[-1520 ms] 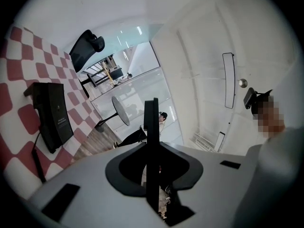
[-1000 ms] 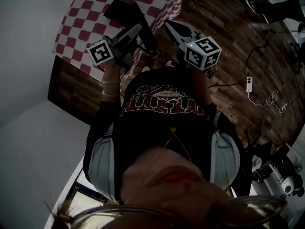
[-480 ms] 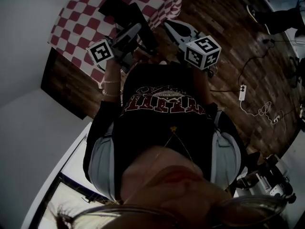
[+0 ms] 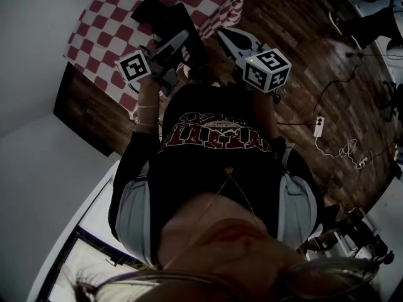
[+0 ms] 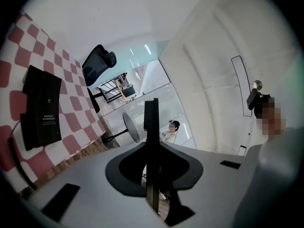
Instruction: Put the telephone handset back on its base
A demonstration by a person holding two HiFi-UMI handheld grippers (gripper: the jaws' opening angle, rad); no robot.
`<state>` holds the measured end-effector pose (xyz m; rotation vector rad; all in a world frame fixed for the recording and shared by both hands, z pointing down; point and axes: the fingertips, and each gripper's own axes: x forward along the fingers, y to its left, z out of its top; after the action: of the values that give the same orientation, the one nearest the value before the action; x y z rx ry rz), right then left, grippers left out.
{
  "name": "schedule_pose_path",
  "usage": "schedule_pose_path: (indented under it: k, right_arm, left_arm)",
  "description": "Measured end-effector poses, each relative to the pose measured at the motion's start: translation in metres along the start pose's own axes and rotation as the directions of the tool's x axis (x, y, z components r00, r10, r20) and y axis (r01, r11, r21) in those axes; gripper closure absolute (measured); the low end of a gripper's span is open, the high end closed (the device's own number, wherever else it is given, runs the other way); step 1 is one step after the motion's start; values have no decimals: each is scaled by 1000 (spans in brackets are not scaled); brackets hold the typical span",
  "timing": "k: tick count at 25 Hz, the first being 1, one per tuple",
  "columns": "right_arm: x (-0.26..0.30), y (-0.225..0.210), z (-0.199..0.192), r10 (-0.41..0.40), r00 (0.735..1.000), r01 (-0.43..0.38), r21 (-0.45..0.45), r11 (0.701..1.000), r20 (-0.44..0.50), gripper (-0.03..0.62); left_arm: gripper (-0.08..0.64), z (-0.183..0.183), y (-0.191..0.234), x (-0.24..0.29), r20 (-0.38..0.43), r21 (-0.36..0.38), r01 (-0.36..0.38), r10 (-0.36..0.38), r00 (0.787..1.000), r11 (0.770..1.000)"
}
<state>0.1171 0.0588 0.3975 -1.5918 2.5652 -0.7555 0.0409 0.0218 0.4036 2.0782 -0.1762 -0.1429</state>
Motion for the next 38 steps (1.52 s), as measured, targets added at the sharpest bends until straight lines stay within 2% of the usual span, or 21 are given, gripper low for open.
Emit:
schedule_pose_path:
  k: [4, 9, 13, 28, 38]
  right_arm:
    - [-3, 5, 4, -3, 1000, 3, -11, 1000, 1, 572]
    - [38, -31, 14, -6, 1000, 7, 9, 1000, -19, 572]
    - [58, -39, 22, 0, 1000, 0, 3, 1000, -23, 572]
    - [141, -39, 32, 50, 996, -51, -12, 999, -70, 572]
    - [176, -23, 22, 87, 989, -88, -7, 996, -123, 572]
  left_arm:
    - [477, 8, -8, 1, 18, 7, 27, -27, 999, 1000]
    - [477, 37, 29, 29, -1, -25, 24, -24, 1000, 999]
    - [479, 53, 43, 33, 0, -30, 15, -15, 1000, 999]
    - [479, 117, 96, 6, 57, -48, -29, 31, 998, 998]
    - [479, 130, 110, -23, 111, -86, -45, 54, 992, 995]
